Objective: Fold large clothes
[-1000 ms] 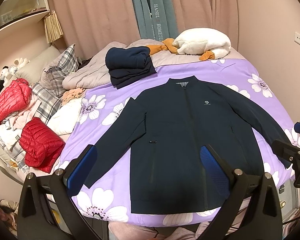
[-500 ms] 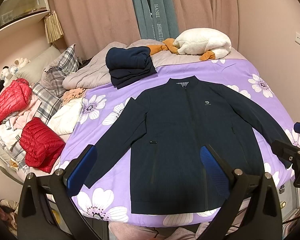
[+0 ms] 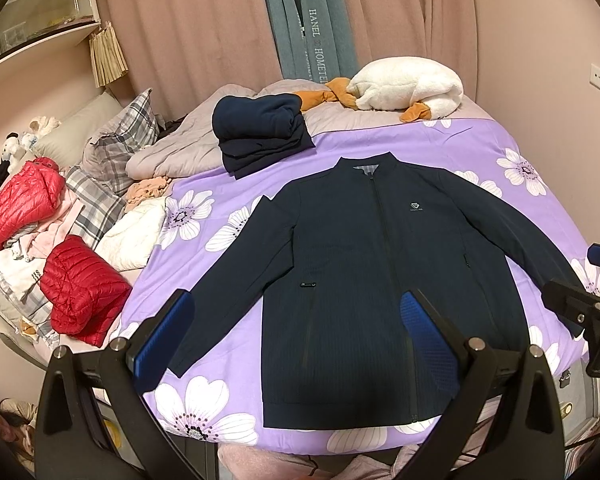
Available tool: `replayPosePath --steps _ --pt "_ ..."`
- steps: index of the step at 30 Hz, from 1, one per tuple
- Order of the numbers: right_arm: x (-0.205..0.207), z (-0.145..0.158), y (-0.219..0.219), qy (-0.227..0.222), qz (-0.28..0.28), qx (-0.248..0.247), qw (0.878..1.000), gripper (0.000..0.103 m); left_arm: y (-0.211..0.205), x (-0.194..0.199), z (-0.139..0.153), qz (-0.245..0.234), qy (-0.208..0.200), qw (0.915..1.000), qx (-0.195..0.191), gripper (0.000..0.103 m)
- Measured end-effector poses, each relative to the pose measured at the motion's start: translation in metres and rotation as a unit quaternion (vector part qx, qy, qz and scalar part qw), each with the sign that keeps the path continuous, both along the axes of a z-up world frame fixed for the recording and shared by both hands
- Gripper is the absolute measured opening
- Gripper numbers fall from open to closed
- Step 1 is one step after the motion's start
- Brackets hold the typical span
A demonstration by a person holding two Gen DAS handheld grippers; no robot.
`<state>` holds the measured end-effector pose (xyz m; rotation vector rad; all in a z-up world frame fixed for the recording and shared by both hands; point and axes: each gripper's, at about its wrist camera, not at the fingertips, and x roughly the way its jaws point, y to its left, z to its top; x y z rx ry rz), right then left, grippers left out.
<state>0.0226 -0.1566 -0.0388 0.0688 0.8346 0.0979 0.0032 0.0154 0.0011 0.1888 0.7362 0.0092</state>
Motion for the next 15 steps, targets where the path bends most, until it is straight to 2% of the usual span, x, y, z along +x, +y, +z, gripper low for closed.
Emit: replayPosePath --steps 15 --pt "0.0005 0.0003 0.0000 0.001 -0.001 0.001 1.000 0.103 -0.0003 0.0002 -0.0020 -0.002 0.003 1.0000 0.003 0.103"
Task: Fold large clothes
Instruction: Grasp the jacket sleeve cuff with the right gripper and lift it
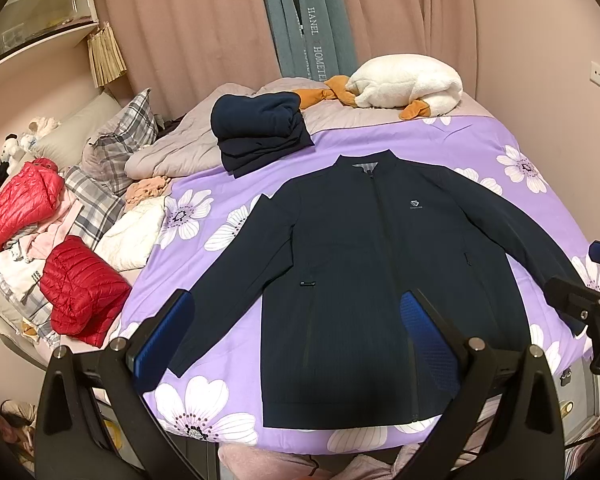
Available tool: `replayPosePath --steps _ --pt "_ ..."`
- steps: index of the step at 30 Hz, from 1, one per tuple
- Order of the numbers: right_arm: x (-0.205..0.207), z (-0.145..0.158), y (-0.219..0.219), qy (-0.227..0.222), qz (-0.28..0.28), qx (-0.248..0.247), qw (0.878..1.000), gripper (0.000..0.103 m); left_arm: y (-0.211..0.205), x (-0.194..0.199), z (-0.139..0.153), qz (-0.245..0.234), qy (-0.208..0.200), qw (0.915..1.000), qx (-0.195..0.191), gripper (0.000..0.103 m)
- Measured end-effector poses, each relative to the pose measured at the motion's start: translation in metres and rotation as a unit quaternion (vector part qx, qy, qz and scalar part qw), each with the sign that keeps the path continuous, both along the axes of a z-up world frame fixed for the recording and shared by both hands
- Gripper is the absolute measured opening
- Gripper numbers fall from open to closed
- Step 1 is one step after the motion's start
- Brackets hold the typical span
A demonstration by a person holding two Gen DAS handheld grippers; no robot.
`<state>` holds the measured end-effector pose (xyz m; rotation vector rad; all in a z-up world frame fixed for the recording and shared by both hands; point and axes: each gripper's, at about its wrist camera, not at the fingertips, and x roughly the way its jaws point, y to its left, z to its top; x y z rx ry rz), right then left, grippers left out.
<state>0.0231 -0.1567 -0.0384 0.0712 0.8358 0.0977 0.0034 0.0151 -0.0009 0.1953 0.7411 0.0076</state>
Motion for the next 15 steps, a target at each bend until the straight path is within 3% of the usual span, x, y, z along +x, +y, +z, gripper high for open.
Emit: replayPosePath --steps 7,12,15 --pt "0.002 0.001 -0.001 0.002 -0.003 0.006 1.000 0.103 0.001 0.004 -0.006 -0.012 0.015 0.9996 -0.022 0.103" --pt "-0.002 -0.004 -0.020 -0.027 0.006 0.048 0.998 0.103 0.014 0.025 -0.032 -0.030 0.082 0.9900 -0.111 0.103" --pt "-0.010 -0.019 -0.050 -0.056 -0.012 0.103 0.993 0.103 0.030 0.043 -0.064 -0.009 0.134 0.9761 -0.171 0.103"
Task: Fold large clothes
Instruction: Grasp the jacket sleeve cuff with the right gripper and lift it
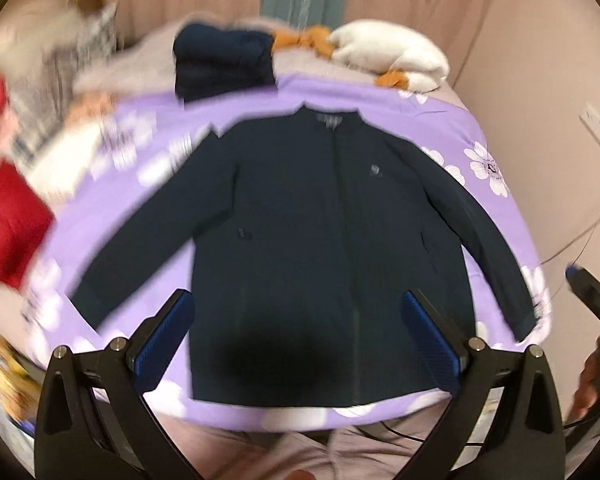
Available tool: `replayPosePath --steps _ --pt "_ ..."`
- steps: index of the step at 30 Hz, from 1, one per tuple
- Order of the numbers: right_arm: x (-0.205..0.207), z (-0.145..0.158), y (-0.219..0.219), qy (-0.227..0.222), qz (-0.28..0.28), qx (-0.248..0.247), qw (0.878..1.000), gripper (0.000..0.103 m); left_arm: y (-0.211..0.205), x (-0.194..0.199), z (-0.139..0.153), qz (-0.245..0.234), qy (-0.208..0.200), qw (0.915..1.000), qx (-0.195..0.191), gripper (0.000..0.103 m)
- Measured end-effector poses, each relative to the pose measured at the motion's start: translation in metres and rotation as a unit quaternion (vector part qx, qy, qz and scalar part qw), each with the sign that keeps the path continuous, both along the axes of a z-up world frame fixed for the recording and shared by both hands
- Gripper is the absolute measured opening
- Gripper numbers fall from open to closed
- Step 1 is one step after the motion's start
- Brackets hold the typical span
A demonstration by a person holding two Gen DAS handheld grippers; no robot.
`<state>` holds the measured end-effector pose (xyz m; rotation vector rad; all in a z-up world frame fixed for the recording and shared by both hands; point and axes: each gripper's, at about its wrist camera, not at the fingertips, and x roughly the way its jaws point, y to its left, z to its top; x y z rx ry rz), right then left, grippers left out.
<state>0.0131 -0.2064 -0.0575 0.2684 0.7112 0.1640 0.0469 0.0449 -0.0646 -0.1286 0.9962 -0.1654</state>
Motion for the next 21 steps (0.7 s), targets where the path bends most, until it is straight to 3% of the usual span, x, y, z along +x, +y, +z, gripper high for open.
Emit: replayPosePath --steps 3,6,10,12,16,21 --pt "-0.012 -0.026 -0.046 -0.018 -0.041 0.082 0.996 0.103 0.010 0.013 -0.027 0.021 0.028 0.9975 -0.062 0.103" --pt "-0.031 -0.054 -0.094 -0.047 -0.102 0.150 0.982 0.103 0.019 0.020 -0.046 0.041 0.026 0.9915 -0.120 0.103" --pt "-0.067 -0.096 -0.149 -0.122 -0.198 0.219 0.948 0.103 0.019 0.031 -0.065 0.060 0.014 0.9822 -0.178 0.103" --pt "-0.081 -0.113 -0.165 -0.136 -0.232 0.223 0.937 0.103 0.015 0.038 -0.080 0.047 0.029 0.9776 -0.203 0.103" --pt "-0.099 -0.149 -0.183 -0.107 -0.256 0.224 0.934 0.103 -0.002 0.045 -0.092 0.008 0.027 0.9794 -0.200 0.103" --pt "-0.124 -0.193 -0.205 -0.071 -0.315 0.239 0.916 0.103 -0.021 0.048 -0.098 -0.038 0.017 0.9778 -0.205 0.103"
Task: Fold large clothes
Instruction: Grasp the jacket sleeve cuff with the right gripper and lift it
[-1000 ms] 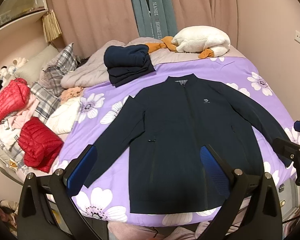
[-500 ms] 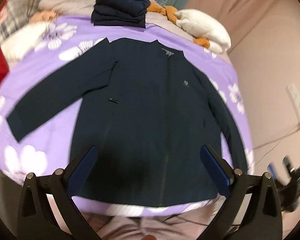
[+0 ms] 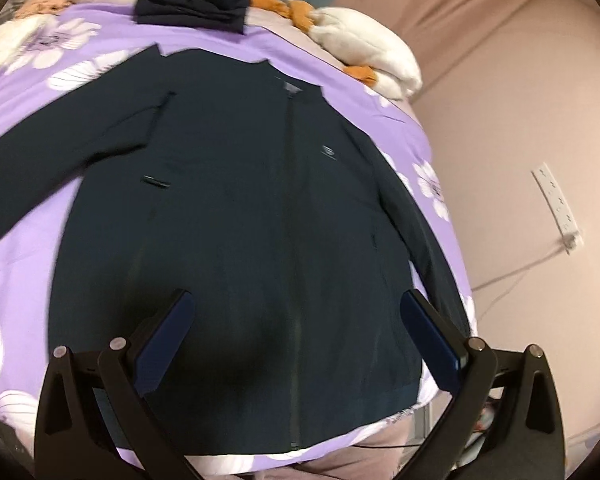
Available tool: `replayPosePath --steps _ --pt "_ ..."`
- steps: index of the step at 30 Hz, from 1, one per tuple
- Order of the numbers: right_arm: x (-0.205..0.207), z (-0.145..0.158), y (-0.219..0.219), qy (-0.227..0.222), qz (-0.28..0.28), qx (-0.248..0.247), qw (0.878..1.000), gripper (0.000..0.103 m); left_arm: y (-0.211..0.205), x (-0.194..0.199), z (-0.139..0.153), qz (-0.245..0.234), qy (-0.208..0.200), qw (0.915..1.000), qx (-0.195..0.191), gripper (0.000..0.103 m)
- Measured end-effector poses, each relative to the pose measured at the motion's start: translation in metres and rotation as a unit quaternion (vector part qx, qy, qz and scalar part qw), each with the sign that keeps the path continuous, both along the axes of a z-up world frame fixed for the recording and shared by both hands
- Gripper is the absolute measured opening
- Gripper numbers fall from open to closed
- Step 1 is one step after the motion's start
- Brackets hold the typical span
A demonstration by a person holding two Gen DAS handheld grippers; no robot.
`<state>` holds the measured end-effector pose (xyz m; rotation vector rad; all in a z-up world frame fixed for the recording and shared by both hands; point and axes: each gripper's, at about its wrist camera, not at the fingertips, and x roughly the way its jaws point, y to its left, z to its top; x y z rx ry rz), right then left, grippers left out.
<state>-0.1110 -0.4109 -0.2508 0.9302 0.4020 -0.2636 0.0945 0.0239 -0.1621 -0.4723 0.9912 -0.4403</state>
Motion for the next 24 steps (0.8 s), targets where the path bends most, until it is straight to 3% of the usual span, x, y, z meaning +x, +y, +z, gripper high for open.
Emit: replayPosePath --steps 3,10,18,21,23,24 --pt "-0.012 -0.024 -0.011 0.018 -0.014 -0.002 1.000 0.103 -0.008 0.004 -0.003 -0.010 0.007 0.9999 0.005 0.103" --pt "0.017 -0.049 -0.044 0.035 -0.012 0.004 0.999 0.103 -0.027 0.017 -0.005 -0.019 0.004 0.9992 0.035 0.103" --pt "0.047 -0.047 -0.057 0.045 -0.010 -0.079 0.996 0.099 -0.042 0.032 -0.012 -0.021 0.017 0.9981 0.056 0.103" --pt "0.054 -0.047 -0.054 0.066 -0.016 -0.118 0.991 0.072 -0.047 0.035 -0.012 -0.022 0.015 0.9975 0.065 0.103" --pt "0.058 -0.047 -0.047 0.104 -0.028 -0.161 0.981 0.040 -0.048 0.039 -0.016 -0.022 0.018 0.9971 0.071 0.103" --pt "0.060 -0.046 -0.044 0.111 -0.028 -0.170 0.979 0.034 -0.049 0.040 -0.017 -0.021 0.020 0.9969 0.073 0.103"
